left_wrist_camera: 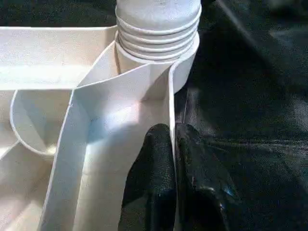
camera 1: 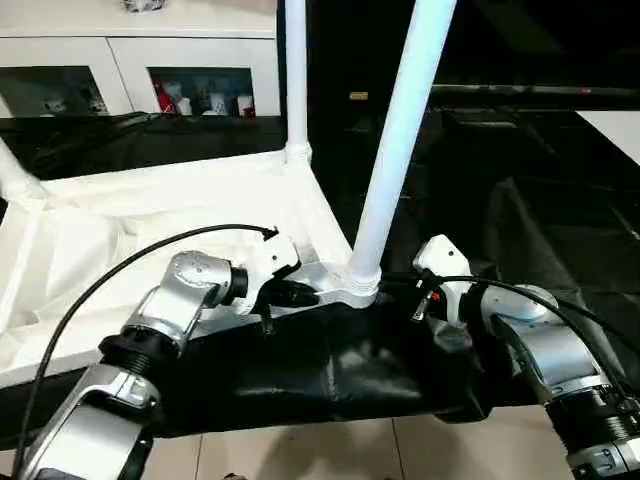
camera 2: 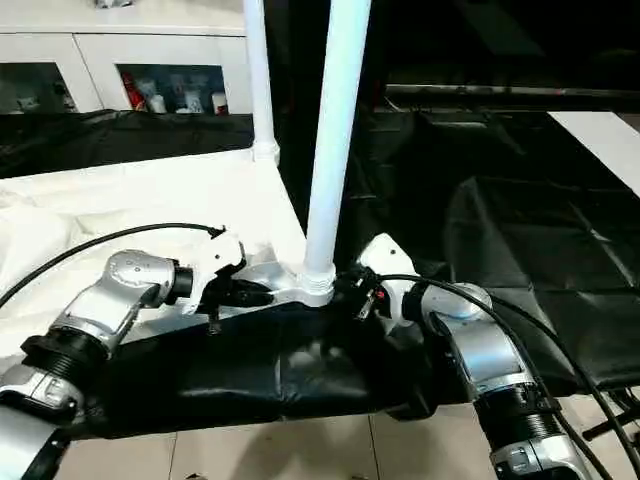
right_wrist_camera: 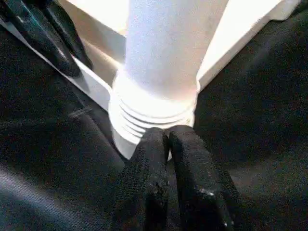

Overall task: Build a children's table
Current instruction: Rotate leg to tighten

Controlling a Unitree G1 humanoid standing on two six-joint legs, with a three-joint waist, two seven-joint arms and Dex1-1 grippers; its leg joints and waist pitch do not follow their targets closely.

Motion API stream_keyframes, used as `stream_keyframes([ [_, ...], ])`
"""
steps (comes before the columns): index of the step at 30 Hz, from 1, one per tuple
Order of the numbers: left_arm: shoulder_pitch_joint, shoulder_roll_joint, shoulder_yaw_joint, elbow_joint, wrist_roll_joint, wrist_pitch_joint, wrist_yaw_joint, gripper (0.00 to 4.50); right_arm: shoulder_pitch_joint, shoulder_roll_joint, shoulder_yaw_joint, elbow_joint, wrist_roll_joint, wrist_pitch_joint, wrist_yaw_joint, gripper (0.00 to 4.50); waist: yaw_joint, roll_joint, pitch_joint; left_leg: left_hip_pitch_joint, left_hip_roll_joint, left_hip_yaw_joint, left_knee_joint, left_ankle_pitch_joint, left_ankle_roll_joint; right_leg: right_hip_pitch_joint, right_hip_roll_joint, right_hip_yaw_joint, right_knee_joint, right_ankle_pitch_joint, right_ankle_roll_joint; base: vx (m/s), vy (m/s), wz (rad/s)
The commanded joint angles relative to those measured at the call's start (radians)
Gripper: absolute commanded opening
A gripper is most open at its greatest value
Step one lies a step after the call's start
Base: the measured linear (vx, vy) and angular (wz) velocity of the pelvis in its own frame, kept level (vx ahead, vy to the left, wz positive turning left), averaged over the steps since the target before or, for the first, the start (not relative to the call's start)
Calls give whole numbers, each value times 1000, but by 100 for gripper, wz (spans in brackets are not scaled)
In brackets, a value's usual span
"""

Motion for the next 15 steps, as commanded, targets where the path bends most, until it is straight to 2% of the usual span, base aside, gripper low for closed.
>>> stream_keyframes([
  [1, 7, 13, -17, 21, 30, 16, -10, 0, -1, 6, -23, -42, 52, 25, 32, 68, 5, -12, -65, 3, 9, 7, -61, -226, 46, 51, -43, 29, -76, -247, -199, 0, 0, 0],
  [4, 11, 17, -24, 19, 29, 16, -26, 0, 3, 0, -23, -54, 76, 43, 68, 98, 5, -12, -66, 4, 8, 7, -60, -220, 47, 52, -43, 29, -75, -231, -203, 0, 0, 0],
  [7, 21, 21, -35, -1, 21, 10, -48, 0, 12, -15, -1, -73, 99, 70, 128, 121, 7, -13, -65, 3, 9, 7, -61, -221, 49, 53, -45, 28, -75, -241, -200, 0, 0, 0],
  [10, 28, 17, -41, -27, 15, 13, -61, 0, -3, -6, 18, -38, 49, 22, 83, 142, 6, -13, -65, 3, 10, 7, -62, -220, 38, 51, -46, 28, -76, -256, -198, 0, 0, 0],
  [15, 35, 18, -51, -50, 9, 18, -86, 0, -26, 21, 22, 4, 28, -6, 42, 142, 1, -13, -63, 2, 8, 5, -65, -247, 27, 50, -45, 27, -81, -301, -184, 0, 0, 0],
])
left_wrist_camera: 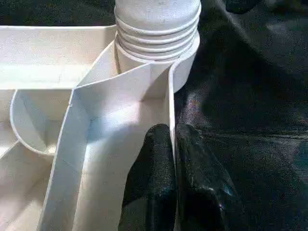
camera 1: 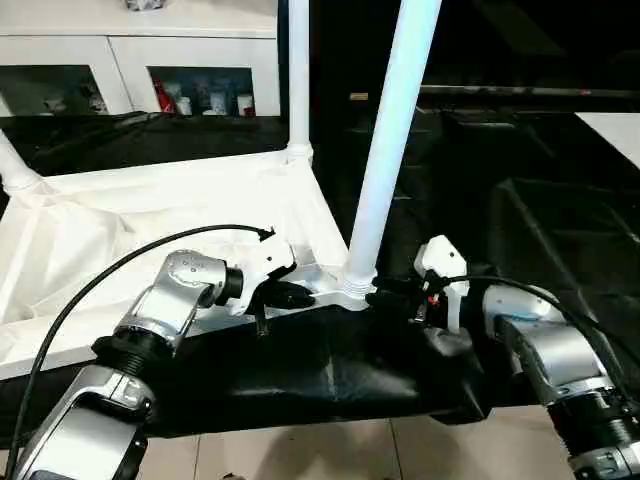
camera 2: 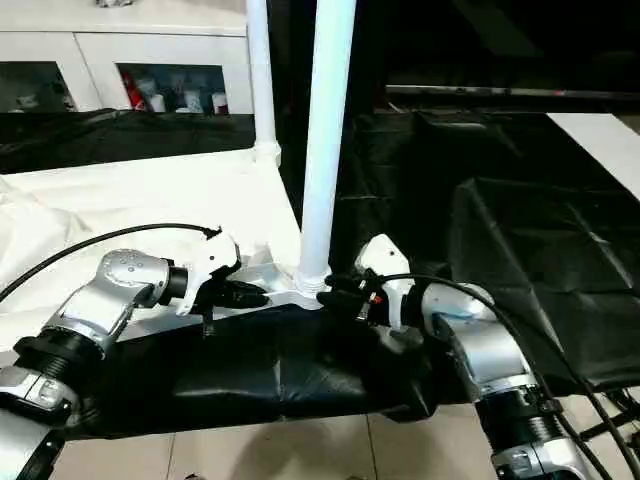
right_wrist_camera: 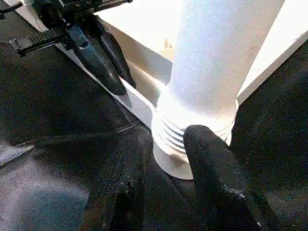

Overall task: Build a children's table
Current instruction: Rotate leg to tighten

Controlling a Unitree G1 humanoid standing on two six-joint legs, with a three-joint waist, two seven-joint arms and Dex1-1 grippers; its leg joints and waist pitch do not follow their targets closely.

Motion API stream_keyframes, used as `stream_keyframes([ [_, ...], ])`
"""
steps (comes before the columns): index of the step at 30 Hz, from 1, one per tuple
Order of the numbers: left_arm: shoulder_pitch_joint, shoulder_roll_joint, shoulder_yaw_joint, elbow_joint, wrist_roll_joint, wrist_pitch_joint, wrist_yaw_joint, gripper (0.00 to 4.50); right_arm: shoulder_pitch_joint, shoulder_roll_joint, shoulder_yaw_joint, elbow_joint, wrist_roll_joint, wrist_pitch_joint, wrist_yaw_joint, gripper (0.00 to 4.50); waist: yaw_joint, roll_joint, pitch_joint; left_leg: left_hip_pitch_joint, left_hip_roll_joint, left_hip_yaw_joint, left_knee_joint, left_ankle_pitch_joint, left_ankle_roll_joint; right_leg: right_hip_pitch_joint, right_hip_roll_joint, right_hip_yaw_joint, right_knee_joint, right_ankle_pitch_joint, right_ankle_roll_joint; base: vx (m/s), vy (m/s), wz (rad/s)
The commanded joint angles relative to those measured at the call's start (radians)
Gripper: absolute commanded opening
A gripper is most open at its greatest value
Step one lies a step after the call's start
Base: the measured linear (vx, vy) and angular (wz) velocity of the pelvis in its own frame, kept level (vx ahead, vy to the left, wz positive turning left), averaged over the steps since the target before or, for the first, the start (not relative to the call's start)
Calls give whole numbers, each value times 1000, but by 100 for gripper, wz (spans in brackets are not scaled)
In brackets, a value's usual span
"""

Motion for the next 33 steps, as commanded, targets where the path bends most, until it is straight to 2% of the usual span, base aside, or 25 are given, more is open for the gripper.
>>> stream_keyframes([
  [1, 24, -6, -51, -27, 8, 9, -66, 0, -46, 29, 7, 52, -35, -23, -71, 160, 7, -7, -63, 2, 8, 4, -64, -249, 25, 49, -47, 28, -80, -304, -182, 0, 0, 0],
  [3, 25, -7, -52, -29, 8, 10, -64, 0, -55, 39, 1, 65, -36, -17, -87, 169, -2, -6, -61, 0, 6, 2, -67, -257, 15, 49, -45, 26, -82, -321, -178, 0, 0, 0],
  [4, 25, -7, -53, -30, 10, 9, -62, 0, -64, 50, -20, 72, -14, 7, -98, 169, -4, -6, -62, 6, 7, 3, -66, -263, 14, 46, -44, 28, -83, -322, -181, 0, 0, 0],
  [5, 25, -7, -53, -30, 10, 9, -62, 0, -64, 50, -20, 72, -14, 7, -98, 169, -3, -6, -64, 8, 8, 4, -64, -263, 16, 45, -45, 29, -82, -312, -187, 0, 0, 0],
  [7, 26, -7, -53, -33, 10, 11, -61, 0, -64, 49, -23, 68, 2, 19, -82, 209, -1, -4, -64, 5, 8, 4, -65, -252, 22, 49, -44, 29, -78, -269, -199, 0, 0, 0],
  [9, 26, -8, -53, -34, 11, 10, -60, 0, -62, 46, -15, 73, -13, 10, -88, 219, -1, -5, -65, 5, 9, 5, -64, -241, 26, 49, -42, 28, -75, -224, -210, 0, 0, 0],
  [12, 26, -8, -54, -34, 11, 12, -60, 0, -63, 55, -8, 87, -14, 7, -78, 243, 1, -2, -65, 6, 9, 5, -64, -249, 25, 50, -43, 28, -75, -229, -214, 0, 0, 0],
  [17, 27, -10, -54, -34, 13, 13, -61, 0, -68, 73, 13, 110, -3, 5, -55, 243, 3, -4, -65, 6, 10, 5, -65, -254, 22, 50, -43, 28, -75, -233, -215, 0, 0, 0],
  [22, 27, -10, -55, -36, 13, 14, -63, 0, -99, 96, 10, 162, -14, -15, -84, 243, -3, -4, -62, 5, 9, 3, -67, -280, 13, 48, -45, 28, -81, -303, -196, 0, 0, 0],
  [30, 33, -6, -55, -40, 15, 16, -64, 0, -121, 113, 23, 213, -28, -58, -62, 243, -9, -4, -62, 7, 9, 1, -69, -306, 9, 45, -45, 28, -84, -327, -190, 0, 0, 0],
  [31, 34, -8, -54, -41, 17, 15, -61, 0, -121, 119, 15, 214, -16, -51, -58, 243, -10, -12, -62, 6, 9, 2, -69, -303, 12, 45, -43, 27, -84, -323, -190, 0, 0, 0],
  [32, 34, -8, -54, -42, 17, 15, -60, 0, -122, 120, 13, 214, -13, -50, -56, 264, -8, -9, -62, 6, 9, 2, -69, -300, 13, 46, -44, 28, -83, -321, -191, 0, 0, 0],
  [33, 35, -9, -53, -43, 17, 15, -59, 0, -122, 123, 9, 213, -7, -47, -53, 264, -8, -8, -62, 7, 9, 2, -69, -299, 14, 45, -44, 28, -83, -321, -192, 0, 0, 0],
])
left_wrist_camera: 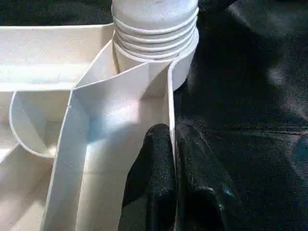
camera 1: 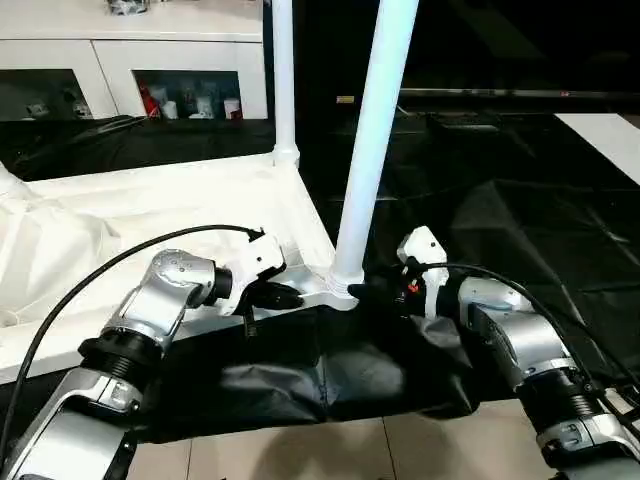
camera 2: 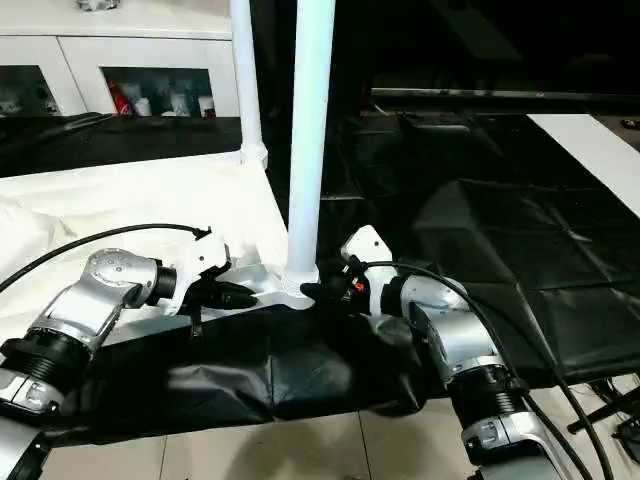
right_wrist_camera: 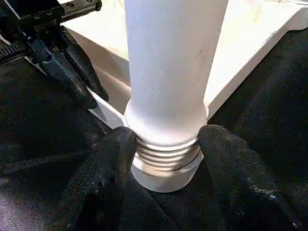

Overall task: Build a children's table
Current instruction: Rotate leg to tighten

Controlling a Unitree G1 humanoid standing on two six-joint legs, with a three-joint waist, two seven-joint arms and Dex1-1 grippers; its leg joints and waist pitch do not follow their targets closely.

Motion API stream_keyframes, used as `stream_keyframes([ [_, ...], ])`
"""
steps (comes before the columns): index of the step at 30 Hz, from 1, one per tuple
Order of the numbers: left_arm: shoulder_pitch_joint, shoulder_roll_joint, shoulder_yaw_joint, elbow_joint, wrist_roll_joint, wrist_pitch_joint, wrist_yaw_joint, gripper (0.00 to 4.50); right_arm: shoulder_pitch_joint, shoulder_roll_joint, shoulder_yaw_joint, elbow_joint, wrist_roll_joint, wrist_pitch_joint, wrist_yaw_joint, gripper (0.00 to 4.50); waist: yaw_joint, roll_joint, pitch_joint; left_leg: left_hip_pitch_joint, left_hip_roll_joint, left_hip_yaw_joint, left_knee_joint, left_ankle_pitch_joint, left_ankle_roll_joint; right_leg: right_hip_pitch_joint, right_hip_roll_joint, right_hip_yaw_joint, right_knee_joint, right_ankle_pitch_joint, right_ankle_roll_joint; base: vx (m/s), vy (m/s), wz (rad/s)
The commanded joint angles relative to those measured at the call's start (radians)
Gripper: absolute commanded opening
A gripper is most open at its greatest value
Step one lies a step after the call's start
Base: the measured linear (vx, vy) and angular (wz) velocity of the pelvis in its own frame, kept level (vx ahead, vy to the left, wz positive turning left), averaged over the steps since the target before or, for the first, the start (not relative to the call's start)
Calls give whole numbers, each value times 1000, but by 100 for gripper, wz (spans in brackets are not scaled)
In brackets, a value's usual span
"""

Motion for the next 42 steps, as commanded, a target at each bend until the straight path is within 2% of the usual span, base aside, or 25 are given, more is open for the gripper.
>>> stream_keyframes([
  [1, 25, -31, -56, -26, 6, 1, -47, 0, -25, 27, 13, 18, 8, 11, -5, 275, 9, 2, -57, 4, 9, 3, -69, -301, 15, 43, -45, 29, -84, -323, -191, 0, 0, 0],
  [4, 27, -31, -57, -26, 7, -1, -45, 0, -32, 23, 20, 36, -16, -23, -20, 297, 11, 2, -58, 5, 11, 3, -68, -297, 14, 43, -45, 29, -82, -306, -199, 0, 0, 0],
  [8, 31, -32, -57, -29, 8, -2, -41, 0, -36, 27, 17, 53, -22, -41, -22, 297, 12, 1, -57, 3, 10, 5, -68, -287, 16, 43, -45, 29, -81, -286, -204, 0, 0, 0],
  [21, 43, -28, -58, -41, 12, 1, -39, 0, -66, 63, 6, 122, -27, -89, -34, 297, 6, -2, -53, 2, 11, 1, -72, -325, 11, 39, -47, 28, -88, -374, -177, 0, 0, 0],
  [26, 46, -26, -58, -45, 12, 3, -40, 0, -74, 69, 2, 138, -25, -98, -30, 265, 6, -4, -53, 4, 10, 0, -73, -336, 10, 38, -48, 29, -90, -396, -169, 0, 0, 0],
  [28, 46, -25, -57, -44, 12, 3, -39, 0, -78, 71, -2, 146, -23, -101, -32, 315, 5, -4, -52, 5, 10, 1, -74, -343, 10, 36, -47, 29, -90, -396, -172, 0, 0, 0],
  [30, 46, -25, -57, -45, 12, 3, -38, 0, -81, 75, -8, 151, -11, -96, -22, 329, 4, -4, -52, 6, 11, 0, -73, -347, 10, 35, -47, 30, -90, -399, -173, 0, 0, 0],
  [31, 46, -26, -57, -45, 12, 3, -38, 0, -82, 75, -9, 153, -11, -98, -20, 337, 7, -3, -55, 10, 12, 2, -72, -339, 10, 34, -49, 32, -90, -377, -184, 0, 0, 0],
  [33, 46, -27, -55, -45, 13, 3, -38, 0, -85, 73, -3, 160, -27, -117, -30, 362, 10, -1, -56, 9, 13, 4, -72, -317, 12, 36, -45, 32, -84, -319, -201, 0, 0, 0],
  [35, 46, -27, -54, -43, 15, 1, -37, 0, -87, 74, 1, 164, -34, -126, -33, 362, 17, 1, -59, 15, 14, 9, -69, -287, 17, 34, -43, 33, -79, -251, -218, 0, 0, 0],
  [37, 45, -27, -54, -42, 16, 0, -36, 0, -90, 77, 2, 170, -34, -127, -32, 362, 24, 0, -61, 7, 12, 8, -70, -247, 22, 44, -42, 31, -71, -187, -228, 0, 0, 0],
  [40, 44, -27, -55, -41, 18, -1, -35, 0, -94, 78, 2, 177, -36, -131, -31, 362, 24, -1, -58, 6, 11, 9, -71, -264, 22, 45, -44, 31, -74, -214, -222, 0, 0, 0],
  [42, 43, -26, -54, -39, 19, -2, -35, 0, -99, 80, 0, 184, -35, -132, -27, 362, 24, -1, -56, 7, 11, 7, -73, -288, 15, 43, -46, 31, -80, -277, -205, 0, 0, 0],
])
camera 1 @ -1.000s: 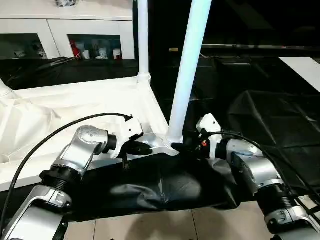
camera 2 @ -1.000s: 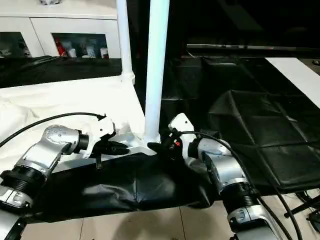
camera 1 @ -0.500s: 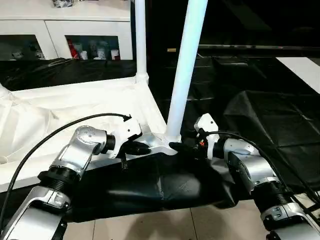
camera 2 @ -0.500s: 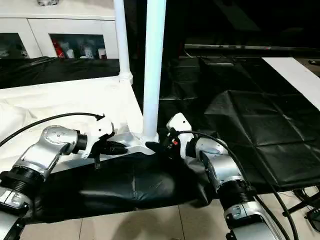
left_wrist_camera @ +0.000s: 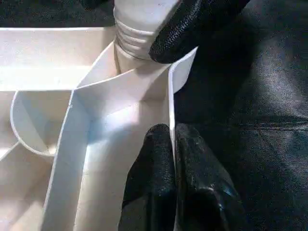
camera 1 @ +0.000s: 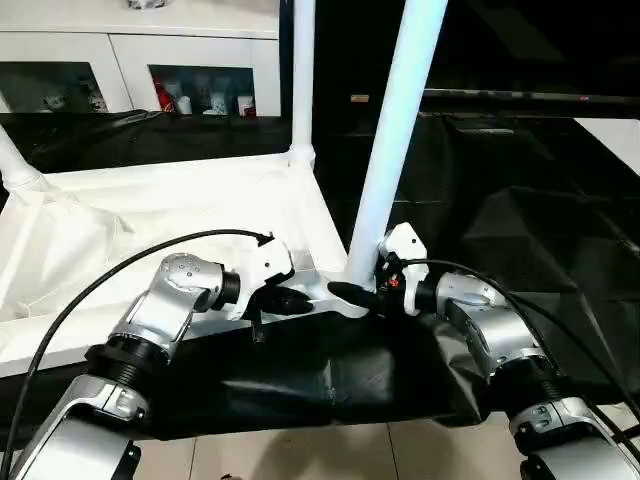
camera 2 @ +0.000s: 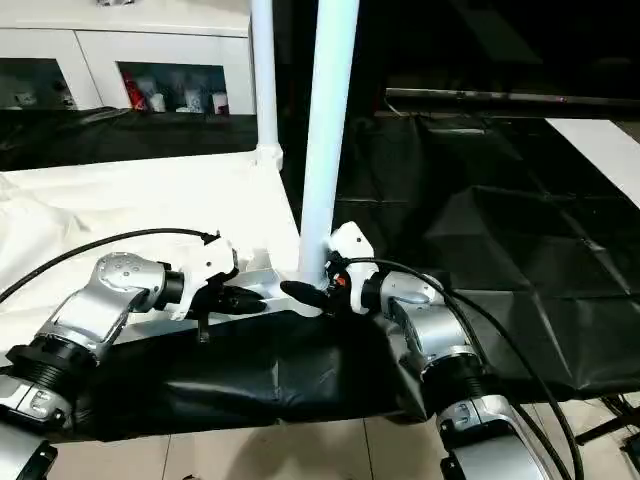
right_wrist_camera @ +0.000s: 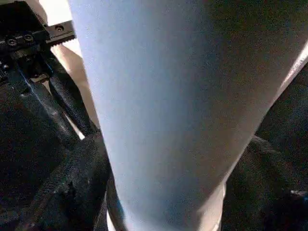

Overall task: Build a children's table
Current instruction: Rotate leg to tighten

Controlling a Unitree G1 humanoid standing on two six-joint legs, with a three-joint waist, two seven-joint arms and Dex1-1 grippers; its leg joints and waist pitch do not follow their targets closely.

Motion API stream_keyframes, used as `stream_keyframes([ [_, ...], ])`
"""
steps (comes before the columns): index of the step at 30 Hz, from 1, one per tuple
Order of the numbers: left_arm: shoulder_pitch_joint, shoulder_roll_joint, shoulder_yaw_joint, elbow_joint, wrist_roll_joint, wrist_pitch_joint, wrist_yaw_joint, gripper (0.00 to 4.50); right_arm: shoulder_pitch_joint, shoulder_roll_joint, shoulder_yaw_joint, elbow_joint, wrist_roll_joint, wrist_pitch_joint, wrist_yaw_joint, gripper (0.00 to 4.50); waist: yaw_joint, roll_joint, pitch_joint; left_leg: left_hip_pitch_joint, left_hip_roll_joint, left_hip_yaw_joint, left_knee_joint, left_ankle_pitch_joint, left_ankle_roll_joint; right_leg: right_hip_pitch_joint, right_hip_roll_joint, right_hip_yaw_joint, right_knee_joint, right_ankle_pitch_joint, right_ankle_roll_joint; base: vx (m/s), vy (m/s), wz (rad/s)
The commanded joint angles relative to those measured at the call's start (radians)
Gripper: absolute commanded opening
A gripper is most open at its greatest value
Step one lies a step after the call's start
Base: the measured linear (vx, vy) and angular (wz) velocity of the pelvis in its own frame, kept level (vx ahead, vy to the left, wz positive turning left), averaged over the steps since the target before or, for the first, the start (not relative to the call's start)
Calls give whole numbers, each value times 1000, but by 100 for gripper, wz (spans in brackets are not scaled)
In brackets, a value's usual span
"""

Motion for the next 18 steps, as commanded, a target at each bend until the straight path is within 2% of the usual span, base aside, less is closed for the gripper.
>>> stream_keyframes([
  [1, 18, -11, -51, 10, 12, 2, -23, 0, -22, 2, 1, 9, -9, -9, 2, 362, 0, 2, -55, 5, 11, 6, -69, -293, 13, 44, -45, 31, -78, -288, -203, 0, 0, 0],
  [8, 15, -9, -45, 17, 16, -2, -24, 0, -9, -28, 37, -5, -47, -35, 23, 362, 0, 3, -55, 4, 11, 6, -68, -288, 10, 44, -42, 31, -77, -270, -201, 0, 0, 0],
  [15, 11, -9, -45, 22, 17, -5, -26, 0, 13, -51, 27, -51, -35, -18, 38, 362, 3, 3, -57, 5, 11, 6, -68, -284, 15, 45, -42, 31, -77, -262, -200, 0, 0, 0],
  [16, 10, -9, -45, 24, 17, -6, -26, 0, 13, -51, 23, -52, -33, -16, 36, 362, 4, 8, -57, 5, 12, 5, -69, -284, 13, 44, -42, 31, -76, -257, -201, 0, 0, 0],
  [18, 9, -8, -45, 27, 18, -8, -27, 0, 12, -51, 18, -50, -28, -14, 36, 362, 2, 5, -56, 4, 11, 6, -68, -284, 13, 45, -41, 31, -76, -247, -205, 0, 0, 0],
])
